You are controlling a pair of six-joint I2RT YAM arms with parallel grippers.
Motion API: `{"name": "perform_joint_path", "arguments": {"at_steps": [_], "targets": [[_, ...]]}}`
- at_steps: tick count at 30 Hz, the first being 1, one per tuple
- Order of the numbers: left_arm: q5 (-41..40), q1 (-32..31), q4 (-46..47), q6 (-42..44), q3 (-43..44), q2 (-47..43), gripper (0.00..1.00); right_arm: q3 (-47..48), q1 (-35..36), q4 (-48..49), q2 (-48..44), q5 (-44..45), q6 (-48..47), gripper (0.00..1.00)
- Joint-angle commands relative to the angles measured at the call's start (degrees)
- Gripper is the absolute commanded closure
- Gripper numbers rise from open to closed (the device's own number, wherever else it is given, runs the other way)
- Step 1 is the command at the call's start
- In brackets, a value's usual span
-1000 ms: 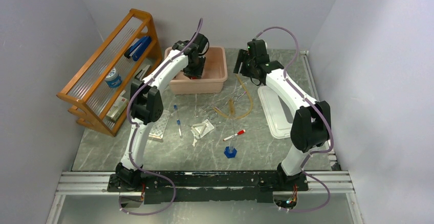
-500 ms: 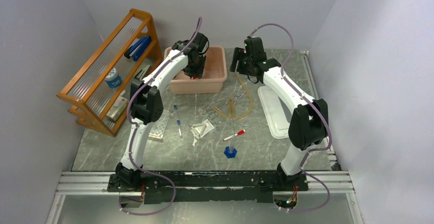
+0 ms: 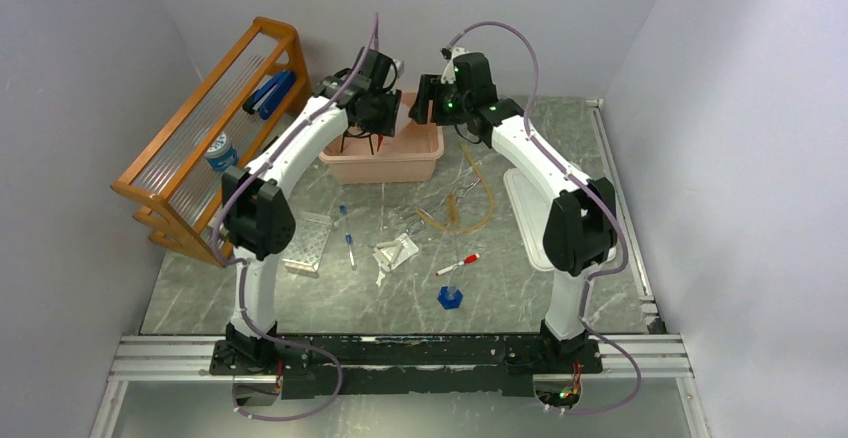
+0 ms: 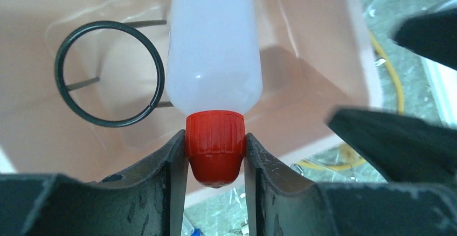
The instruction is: Organize the chemistry lab equipment
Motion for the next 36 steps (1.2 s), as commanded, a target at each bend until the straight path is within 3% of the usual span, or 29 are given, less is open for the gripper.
{"name": "perform_joint_path", "arguments": {"at_steps": [1, 6, 12, 23, 29, 36], "targets": [[5.01, 0.19, 4.98, 4.69, -3.91, -6.34, 0.89, 3.88, -0.09, 2.56, 2.53, -6.77, -6.13, 0.32], [11.38, 1.26, 3.19, 9.28, -5.36, -9.53, 0.91, 2.86, -0.95, 2.99, 1.37, -17.92, -22.83, 0.27], [21.44, 2.14, 3.30, 15.77, -10.58, -15.94, 0.91, -14.64, -0.80, 14.49, -10.05, -28.41, -46.07, 0.16], [31.19, 2.27, -0.90, 28.03, -14.78, -24.21, 0.90, -7.67, 0.32, 1.74, -6.43, -38.20, -62.93, 0.17], [35.13, 3.12, -2.72, 32.27, -15.86, -27.29, 0.91, -1.43, 0.54, -13.09, -3.36, -44.72, -71.39, 0.29], [41.23, 4.25, -2.25, 31.25, -14.71, -28.20, 0.86, -1.05, 2.07, -15.21, -3.54, -47.56, -72.74, 0.60]]}}
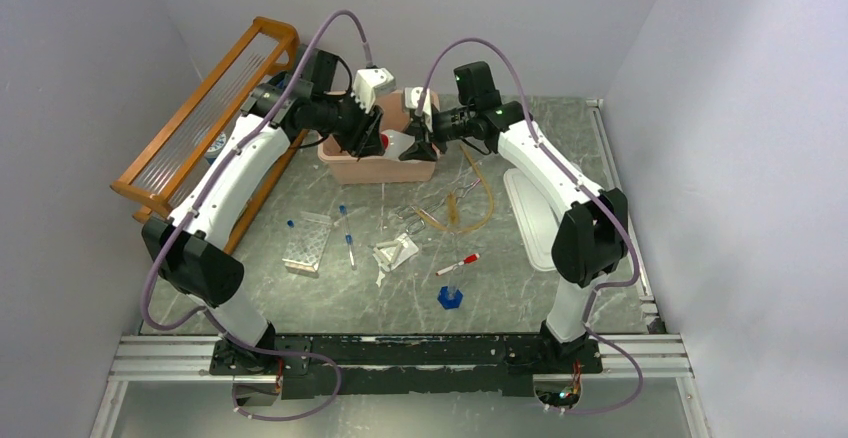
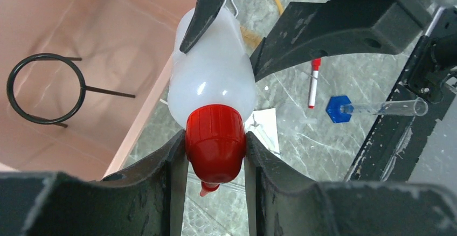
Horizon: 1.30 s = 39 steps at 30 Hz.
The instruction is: Organize the chemistry lab equipment
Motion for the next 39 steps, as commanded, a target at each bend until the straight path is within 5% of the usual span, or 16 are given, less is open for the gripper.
{"name": "perform_joint_path", "arguments": {"at_steps": [1, 6, 9, 18, 24, 32, 36, 39], "targets": [[8.65, 0.84, 2.58, 0.42, 0.57, -2.68, 0.86, 0.62, 1.27, -3.27, 0.59, -2.70, -3.14, 0.60], [10.79, 1.62, 2.67, 0.72, 0.54, -2.80, 0.87, -1.88, 2.80, 1.12, -0.13, -1.63, -0.66, 0.37], [11.11, 1.63, 1.54, 2.22, 0.66, -2.88, 0.87, -1.65, 3.59, 1.43, 0.35, -1.49, -0.45, 0.36], [10.12, 1.90, 3.68, -0.37, -1.39, -4.39, 0.83, -5.91, 3.90, 7.86, -2.47, -0.68, 3.33, 0.56], [6.86, 1.90, 8.88, -7.31, -4.41, -5.97, 0.50, -16.49, 3.98, 27.61, -7.77, 2.61, 15.93, 0.61], [-15.43, 2.06, 19.84, -26.66, -5.47, -9.38, 0.18, -27.17, 4.62, 48.50, -12.41, 13.34, 25.53, 0.65], [-33.78, 2.07, 15.29, -41.57, -1.03, -8.97, 0.15, -29.74, 6.24, 56.70, -12.59, 23.97, 27.94, 0.65], [-36.27, 2.01, 13.65, -50.85, -1.24, -9.60, 0.17, -30.37, 9.60, 62.05, -11.33, 35.34, 26.64, 0.65]]}}
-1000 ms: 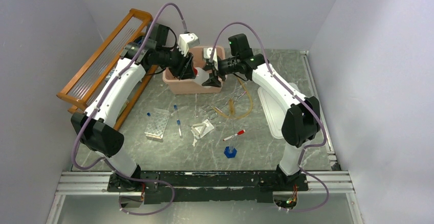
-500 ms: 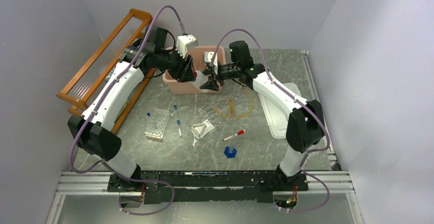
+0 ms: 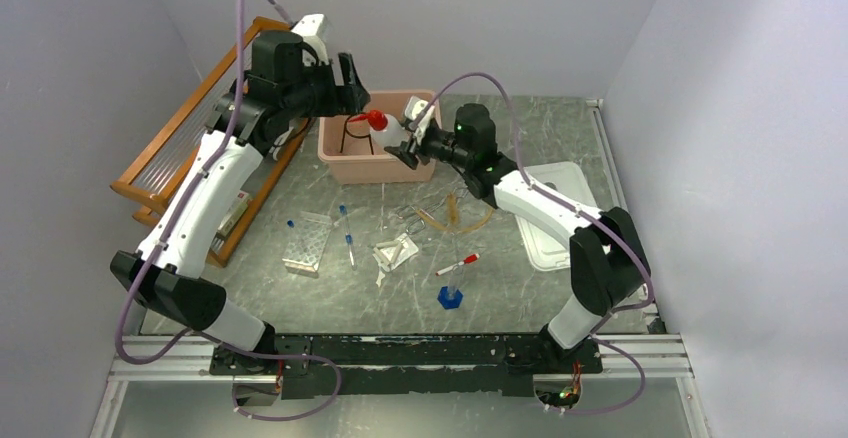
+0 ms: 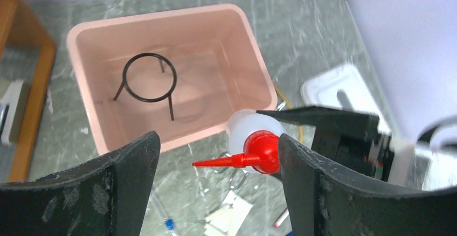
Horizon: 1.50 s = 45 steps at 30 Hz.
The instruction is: Organize the chemistry lab equipment
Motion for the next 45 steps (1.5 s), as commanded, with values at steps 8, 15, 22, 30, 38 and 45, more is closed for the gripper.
{"name": "perform_joint_path", "arguments": {"at_steps": [8, 15, 22, 30, 38, 45], "targets": [[-13.78, 0.00, 0.39, -28.89, -2.12, -2.94, 0.15, 0.31, 11.30, 24.71, 6.66, 41.96, -4.25, 0.64], [-13.06, 0.00, 2.56, -30.64, -6.76, -2.77, 0.22, 0.68, 12.86, 28.12, 8.79, 45.28, -4.64, 0.64], [-10.60, 0.00, 8.13, -28.97, -6.38, -0.36, 0.27, -0.51, 13.63, 29.18, 8.99, 43.05, -4.49, 0.64], [-9.17, 0.00, 12.93, -28.65, -8.26, -0.90, 0.27, -0.25, 13.76, 29.13, 9.77, 43.19, -5.09, 0.64], [-6.59, -0.61, 9.10, -27.96, -4.83, 3.79, 0.55, 0.55, 13.97, 29.05, 10.81, 42.92, -4.80, 0.64], [-2.69, -1.10, 9.30, -26.71, -2.96, 6.24, 0.56, 1.45, 14.13, 29.02, 11.77, 42.44, -5.06, 0.64]]}}
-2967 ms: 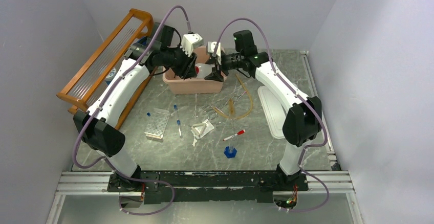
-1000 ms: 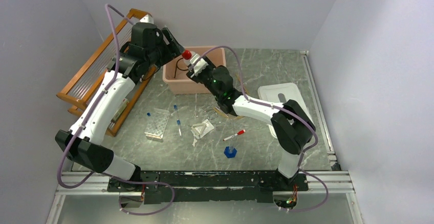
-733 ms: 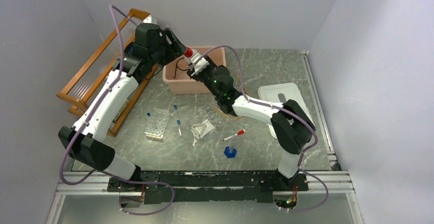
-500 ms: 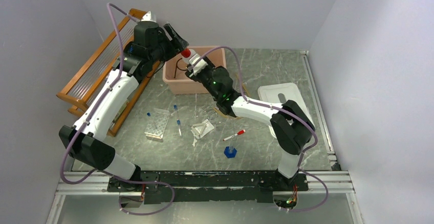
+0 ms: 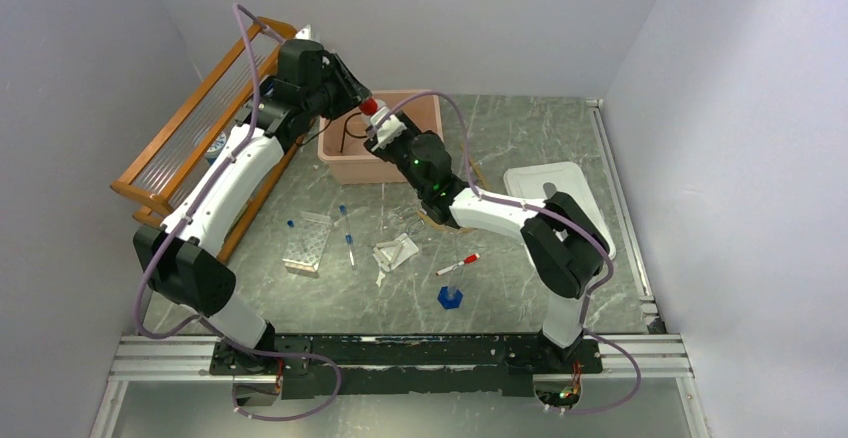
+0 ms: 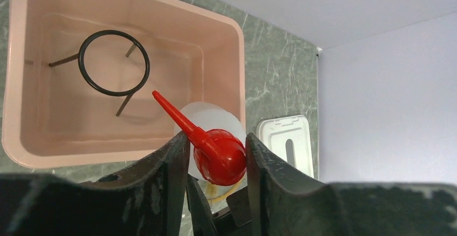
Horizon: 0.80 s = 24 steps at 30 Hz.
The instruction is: Organize the chemistry lab equipment
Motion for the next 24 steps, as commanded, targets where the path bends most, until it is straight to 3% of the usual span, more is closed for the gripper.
{"name": "perform_joint_path", "arguments": {"at_steps": [1, 4, 8, 16, 18, 21, 24], "targets": [[5.97, -1.01, -0.68, 2.21, 3.63, 2.30, 0.52, 2.12, 0.89, 3.97, 0.48, -2.55, -0.72, 0.63], [6.64, -1.17, -0.90, 2.21, 3.73, 2.55, 0.39, 2.23, 0.89, 4.34, 0.76, -2.08, -0.91, 0.63], [6.37, -1.19, -0.25, 2.04, 2.91, 2.59, 0.35, 2.39, 0.89, 4.67, 1.06, -1.82, -0.89, 0.63], [2.17, -1.28, -0.71, 4.79, 3.40, 2.19, 0.78, 2.29, 0.89, 4.18, 0.81, -1.65, -0.01, 0.60], [2.05, -1.28, -1.14, 6.91, 3.94, 2.37, 0.82, 2.58, 0.89, 3.37, 0.68, -1.30, 1.27, 0.51], [-0.67, -1.24, -2.00, 11.80, 5.22, 3.15, 0.86, 2.85, 0.77, 1.34, -0.55, -1.58, 4.11, 0.29], [-2.91, -1.28, -5.17, 18.13, 8.26, 4.73, 0.87, 1.69, 0.28, -2.30, -3.75, -6.58, 4.89, 0.19]]}}
